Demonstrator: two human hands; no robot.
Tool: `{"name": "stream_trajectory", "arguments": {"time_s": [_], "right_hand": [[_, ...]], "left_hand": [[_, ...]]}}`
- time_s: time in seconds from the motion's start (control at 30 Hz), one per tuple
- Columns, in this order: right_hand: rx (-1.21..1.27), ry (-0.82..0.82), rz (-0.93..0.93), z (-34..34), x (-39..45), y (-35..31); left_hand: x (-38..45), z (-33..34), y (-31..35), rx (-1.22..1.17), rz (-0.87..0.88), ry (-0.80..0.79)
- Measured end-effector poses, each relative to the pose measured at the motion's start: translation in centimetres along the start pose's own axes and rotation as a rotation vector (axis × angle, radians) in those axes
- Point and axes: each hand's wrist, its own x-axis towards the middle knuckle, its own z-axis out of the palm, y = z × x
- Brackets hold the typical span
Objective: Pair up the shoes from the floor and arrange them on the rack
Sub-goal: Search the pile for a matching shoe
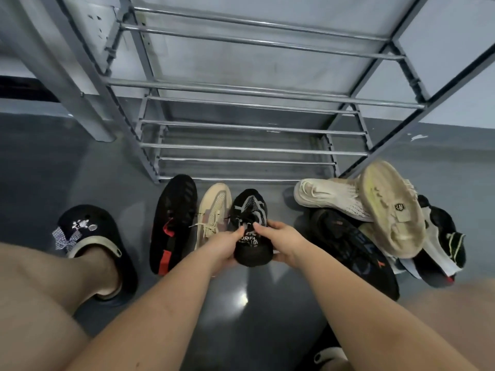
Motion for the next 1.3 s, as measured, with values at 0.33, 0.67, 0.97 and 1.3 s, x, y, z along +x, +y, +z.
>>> {"name": "stream_trajectory", "arguments": {"time_s": [0.33, 0.67, 0.97, 1.3], "right_hand": [[-0.139, -0.031, 0.065, -1.0, 2.7, 0.3], [-0.433, -0.014, -0.006, -0.8, 1.9, 0.6], [-1.300, 0.139, -0.272, -2.6, -1.6, 2.6], [-1.385, 0.341, -0.227, -9.1, -5.3, 5.3]], "left_hand": [[2.4, 0.8, 0.0, 0.074, -0.041, 0.009], [3.2, -0.3, -0.8, 0.538, 0.086, 0.057], [-1.6, 0.8, -1.0, 1.478, 0.437, 0.209], [-4.4, 6.9, -2.3, 1.754, 0.610, 0.029]]}}
